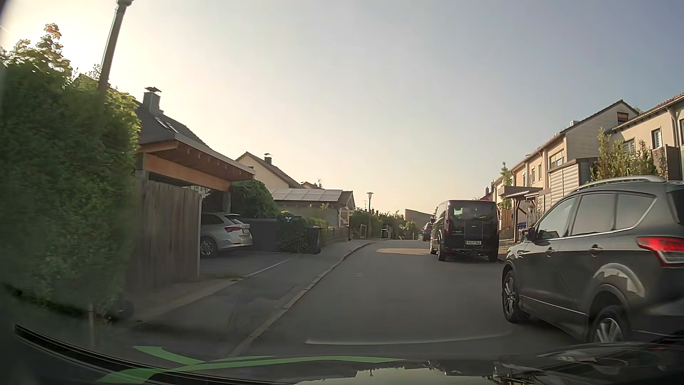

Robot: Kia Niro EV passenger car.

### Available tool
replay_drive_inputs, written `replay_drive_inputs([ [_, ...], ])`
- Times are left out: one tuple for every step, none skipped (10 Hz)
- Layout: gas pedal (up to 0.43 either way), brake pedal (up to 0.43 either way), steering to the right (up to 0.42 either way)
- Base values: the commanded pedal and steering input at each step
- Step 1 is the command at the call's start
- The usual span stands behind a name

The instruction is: Follow the waypoints while adhering to traffic rules and regulations

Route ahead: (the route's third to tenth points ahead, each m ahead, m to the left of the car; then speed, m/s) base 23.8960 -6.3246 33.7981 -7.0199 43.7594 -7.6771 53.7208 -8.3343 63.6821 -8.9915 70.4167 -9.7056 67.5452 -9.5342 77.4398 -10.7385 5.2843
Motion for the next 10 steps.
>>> replay_drive_inputs([
  [0.118,0.000,0.013],
  [0.118,0.000,0.013],
  [0.118,0.000,0.010],
  [0.118,0.000,0.010],
  [0.110,0.000,0.011],
  [0.110,0.000,0.010],
  [0.110,0.000,0.009],
  [0.110,0.000,0.010],
  [0.110,0.000,0.011],
  [0.110,0.000,0.017],
])
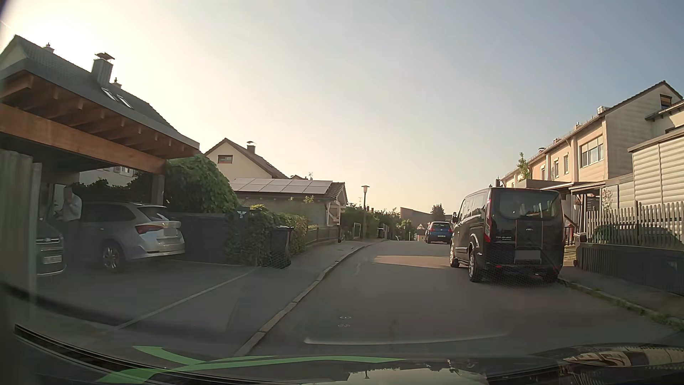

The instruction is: Follow the waypoints while adhering to traffic rules and regulations

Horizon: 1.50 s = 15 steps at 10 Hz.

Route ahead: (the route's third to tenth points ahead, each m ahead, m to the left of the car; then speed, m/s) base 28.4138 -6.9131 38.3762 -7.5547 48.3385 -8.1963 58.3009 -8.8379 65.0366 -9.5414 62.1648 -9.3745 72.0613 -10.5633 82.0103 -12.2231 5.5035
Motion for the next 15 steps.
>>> replay_drive_inputs([
  [0.110,0.000,0.020],
  [0.110,0.000,0.023],
  [0.110,0.000,0.029],
  [0.110,0.000,0.029],
  [0.110,0.000,0.024],
  [0.110,0.000,0.021],
  [0.110,0.000,0.020],
  [0.110,0.000,0.021],
  [0.110,0.000,0.025],
  [0.110,0.000,0.028],
  [0.110,0.000,0.030],
  [0.110,0.000,0.029],
  [0.110,0.000,0.029],
  [0.110,0.000,0.031],
  [0.110,0.000,0.034],
])
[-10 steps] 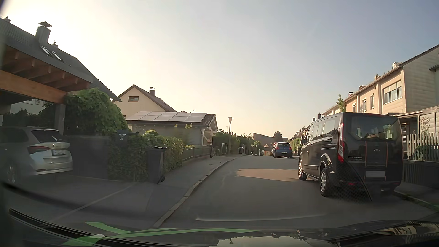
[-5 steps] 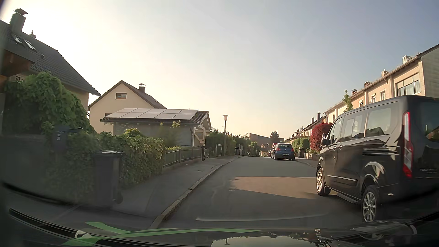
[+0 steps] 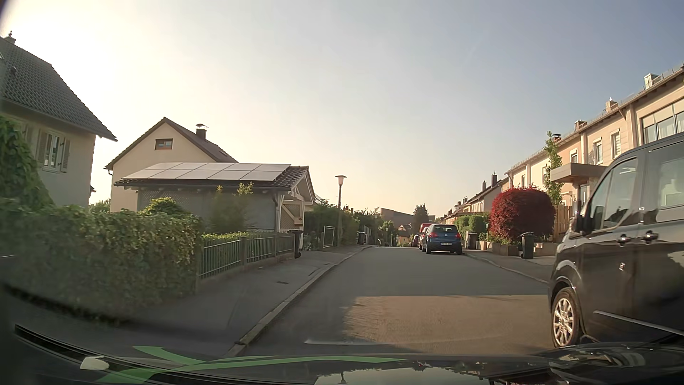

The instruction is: Follow the waypoints while adhering to traffic rules and regulations

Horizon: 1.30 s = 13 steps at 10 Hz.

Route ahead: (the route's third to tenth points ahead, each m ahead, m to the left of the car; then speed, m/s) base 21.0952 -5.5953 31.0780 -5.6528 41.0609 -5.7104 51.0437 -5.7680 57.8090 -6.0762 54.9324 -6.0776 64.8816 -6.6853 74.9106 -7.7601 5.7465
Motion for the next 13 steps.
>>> replay_drive_inputs([
  [0.110,0.000,0.035],
  [0.110,0.000,0.034],
  [0.110,0.000,0.031],
  [0.110,0.000,0.030],
  [0.110,0.000,0.030],
  [0.110,0.000,0.027],
  [0.110,0.000,0.023],
  [0.110,0.000,0.021],
  [0.110,0.000,0.018],
  [0.110,0.000,0.017],
  [0.110,0.000,0.015],
  [0.110,0.000,0.015],
  [0.098,0.000,0.015],
])
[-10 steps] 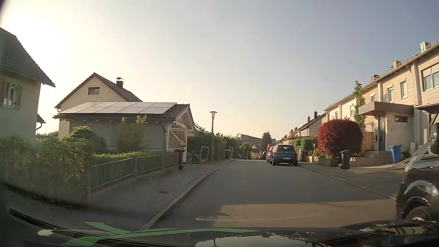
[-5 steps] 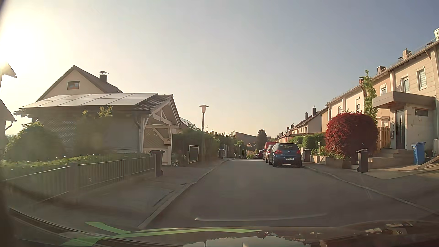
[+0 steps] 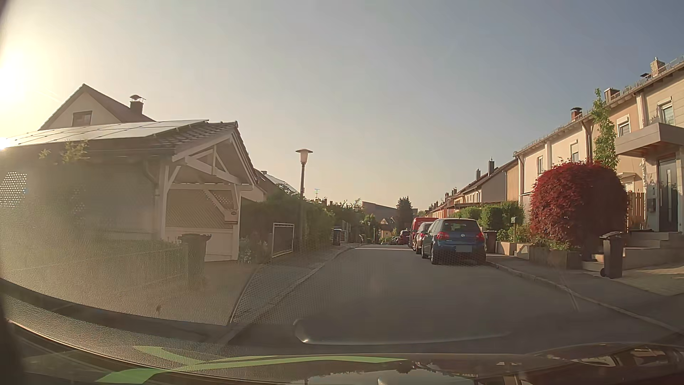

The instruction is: Follow the waypoints while adhering to traffic rules and regulations

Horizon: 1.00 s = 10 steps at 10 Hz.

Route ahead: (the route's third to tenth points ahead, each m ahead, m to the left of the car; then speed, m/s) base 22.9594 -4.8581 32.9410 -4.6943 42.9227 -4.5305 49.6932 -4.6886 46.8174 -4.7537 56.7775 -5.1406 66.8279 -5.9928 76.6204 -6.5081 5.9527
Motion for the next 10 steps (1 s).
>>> replay_drive_inputs([
  [0.087,0.000,0.014],
  [0.087,0.000,0.012],
  [0.087,0.000,0.010],
  [0.087,0.000,0.007],
  [0.087,0.000,0.003],
  [0.087,0.000,-0.001],
  [0.087,0.000,-0.002],
  [0.087,0.000,-0.002],
  [0.079,0.000,-0.002],
  [0.079,0.000,-0.002],
])
